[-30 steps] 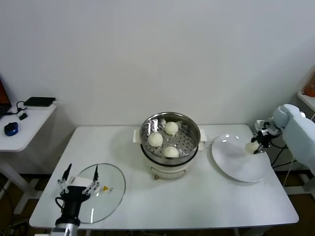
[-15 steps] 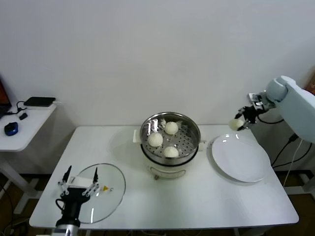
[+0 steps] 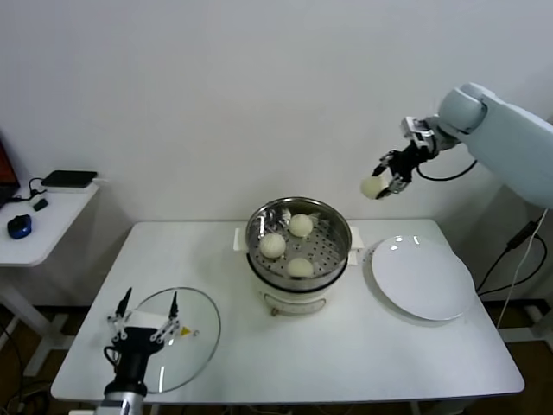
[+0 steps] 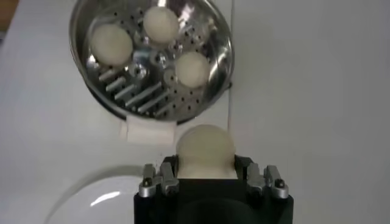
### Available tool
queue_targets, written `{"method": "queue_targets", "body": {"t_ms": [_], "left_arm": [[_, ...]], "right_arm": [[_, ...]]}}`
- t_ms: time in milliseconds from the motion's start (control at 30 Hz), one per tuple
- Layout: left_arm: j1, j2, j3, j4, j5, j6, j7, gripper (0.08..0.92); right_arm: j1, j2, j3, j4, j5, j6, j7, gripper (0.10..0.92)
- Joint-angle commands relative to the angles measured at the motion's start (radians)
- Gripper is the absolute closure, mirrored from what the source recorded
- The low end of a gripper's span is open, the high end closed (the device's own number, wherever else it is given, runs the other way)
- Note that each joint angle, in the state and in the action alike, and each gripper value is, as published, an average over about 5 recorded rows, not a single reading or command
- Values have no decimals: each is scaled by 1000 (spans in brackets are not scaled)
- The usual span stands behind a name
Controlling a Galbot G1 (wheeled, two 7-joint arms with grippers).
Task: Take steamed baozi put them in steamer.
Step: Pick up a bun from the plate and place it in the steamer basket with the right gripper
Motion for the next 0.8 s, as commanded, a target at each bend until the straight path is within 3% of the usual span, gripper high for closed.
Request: {"method": "queue_targets", "body": {"t_ms": [33,800], "left_arm": [[-5,-3,5,-1,15,4,0,177],[-29,-5,-2,-3,16,14,-1,177]], "right_arm": [[86,69,-190,140,196,-120,31,414],[-139,243,-167,-9,129,-135,43,414]]}}
